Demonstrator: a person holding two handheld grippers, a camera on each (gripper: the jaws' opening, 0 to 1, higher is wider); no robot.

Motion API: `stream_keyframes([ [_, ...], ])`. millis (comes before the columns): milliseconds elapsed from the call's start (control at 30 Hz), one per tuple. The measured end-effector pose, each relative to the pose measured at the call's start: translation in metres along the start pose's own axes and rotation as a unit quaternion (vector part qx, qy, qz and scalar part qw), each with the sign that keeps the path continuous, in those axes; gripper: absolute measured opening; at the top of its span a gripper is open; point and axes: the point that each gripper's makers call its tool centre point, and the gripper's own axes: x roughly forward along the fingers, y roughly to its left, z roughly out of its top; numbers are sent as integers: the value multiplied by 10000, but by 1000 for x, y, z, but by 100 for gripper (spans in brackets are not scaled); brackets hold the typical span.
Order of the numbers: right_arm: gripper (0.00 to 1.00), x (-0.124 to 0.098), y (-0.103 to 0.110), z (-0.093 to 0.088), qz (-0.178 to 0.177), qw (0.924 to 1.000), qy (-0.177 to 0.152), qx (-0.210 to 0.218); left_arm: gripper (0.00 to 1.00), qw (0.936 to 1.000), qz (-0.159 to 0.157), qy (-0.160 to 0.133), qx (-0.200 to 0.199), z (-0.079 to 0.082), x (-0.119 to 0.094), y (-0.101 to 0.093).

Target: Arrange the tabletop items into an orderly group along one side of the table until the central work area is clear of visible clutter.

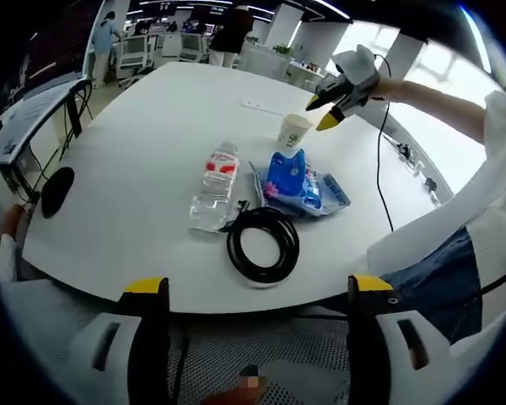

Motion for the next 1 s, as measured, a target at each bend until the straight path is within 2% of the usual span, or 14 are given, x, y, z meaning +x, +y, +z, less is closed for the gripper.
stream_keyframes([
  [133, 50, -6, 0, 0, -176, 9994, -176, 256, 89, 10000, -59, -1, 33, 4, -1, 3],
  [333, 51, -18, 12, 3, -340, 9917, -723, 1005, 89, 9995, -200, 103, 216, 10, 1, 6],
  [600, 55, -36, 38, -13, -523, 9815, -1049, 1513, 89, 9965, -411, 334, 653, 17, 8, 2],
  [700, 57, -43, 48, -19, -597, 9759, -1233, 1701, 90, 9951, -477, 318, 808, 24, 8, -4],
  [833, 59, -55, 59, -29, -715, 9685, -1432, 1906, 89, 9937, -510, 376, 928, 27, 14, -10],
  [1000, 60, -77, 67, -47, -941, 9527, -1723, 2319, 89, 9916, -637, 410, 1047, 30, 20, -28],
])
